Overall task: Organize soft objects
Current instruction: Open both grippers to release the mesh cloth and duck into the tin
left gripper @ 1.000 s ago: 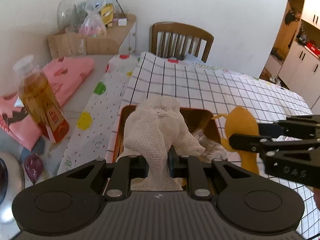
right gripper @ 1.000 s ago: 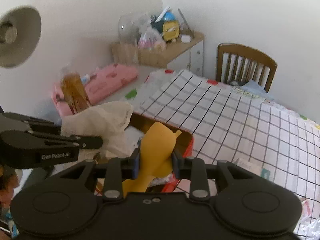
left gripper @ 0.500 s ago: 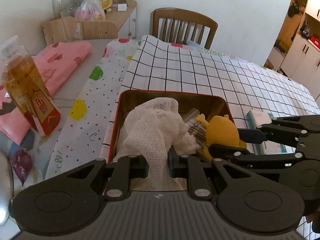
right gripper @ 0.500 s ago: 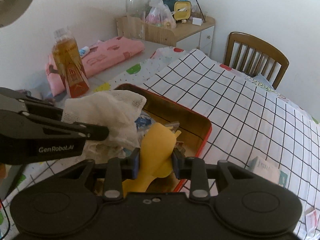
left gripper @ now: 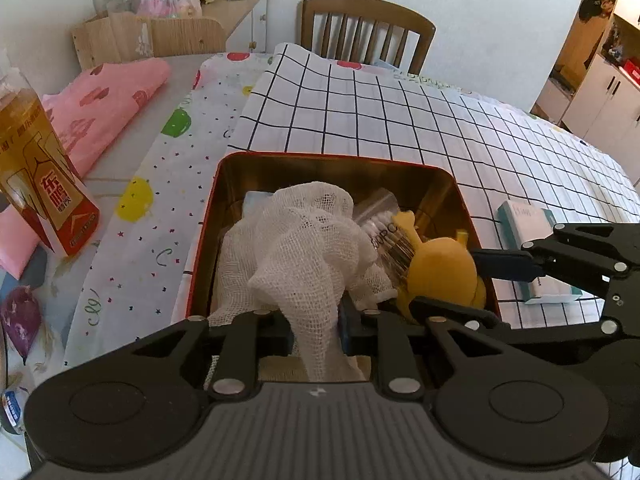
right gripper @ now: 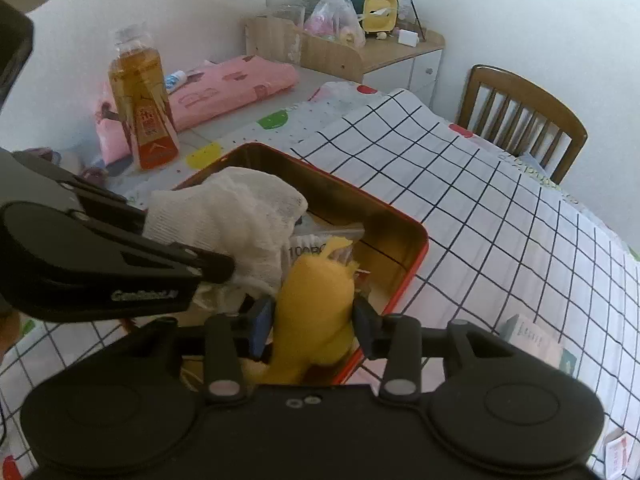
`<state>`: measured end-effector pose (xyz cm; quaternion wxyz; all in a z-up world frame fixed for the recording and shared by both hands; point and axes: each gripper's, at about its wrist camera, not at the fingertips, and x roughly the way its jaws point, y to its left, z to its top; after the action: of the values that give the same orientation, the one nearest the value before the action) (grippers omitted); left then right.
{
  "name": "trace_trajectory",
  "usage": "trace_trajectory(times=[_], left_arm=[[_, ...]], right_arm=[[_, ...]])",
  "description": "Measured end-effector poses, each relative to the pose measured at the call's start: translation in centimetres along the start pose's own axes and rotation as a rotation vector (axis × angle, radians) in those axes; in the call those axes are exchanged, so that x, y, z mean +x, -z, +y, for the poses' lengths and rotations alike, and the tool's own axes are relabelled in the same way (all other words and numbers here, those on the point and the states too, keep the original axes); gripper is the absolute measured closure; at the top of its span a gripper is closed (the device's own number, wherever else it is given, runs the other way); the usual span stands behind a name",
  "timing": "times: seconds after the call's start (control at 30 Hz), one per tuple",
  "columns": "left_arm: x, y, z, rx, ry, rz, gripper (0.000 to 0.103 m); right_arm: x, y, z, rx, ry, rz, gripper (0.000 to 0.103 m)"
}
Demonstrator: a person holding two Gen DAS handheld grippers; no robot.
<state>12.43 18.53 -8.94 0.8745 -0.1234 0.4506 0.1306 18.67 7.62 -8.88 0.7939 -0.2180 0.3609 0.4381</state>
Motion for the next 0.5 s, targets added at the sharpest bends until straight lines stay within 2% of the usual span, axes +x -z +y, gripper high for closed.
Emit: trace_trajectory(times=[0.27, 0.33, 0.4, 0.5], left_arm=[[-0.5, 0.2, -0.1, 0.003, -0.001, -0.009, 0.071], [-0.7, 0.4, -0.2, 0.006, -0.011, -0.015, 0.056], [-1.1, 0.6, 0.0, 0.005, -0.02, -0.028, 0.046], [-1.7, 0.7, 0.3, -0.006, -0.008, -0.04, 0.039]], right_arm=[[-1.3, 0.2, 0.2, -0.004, -0.028, -0.026, 0.051], [-1.7, 0.3, 0.3, -0.004, -0.033, -0.032, 0.049], [-2.0, 0.4, 0.4, -0.004, -0.022, -0.035, 0.049], [-2.5, 0.6, 0.1, 0.019, -0.03, -0.041, 0.046]])
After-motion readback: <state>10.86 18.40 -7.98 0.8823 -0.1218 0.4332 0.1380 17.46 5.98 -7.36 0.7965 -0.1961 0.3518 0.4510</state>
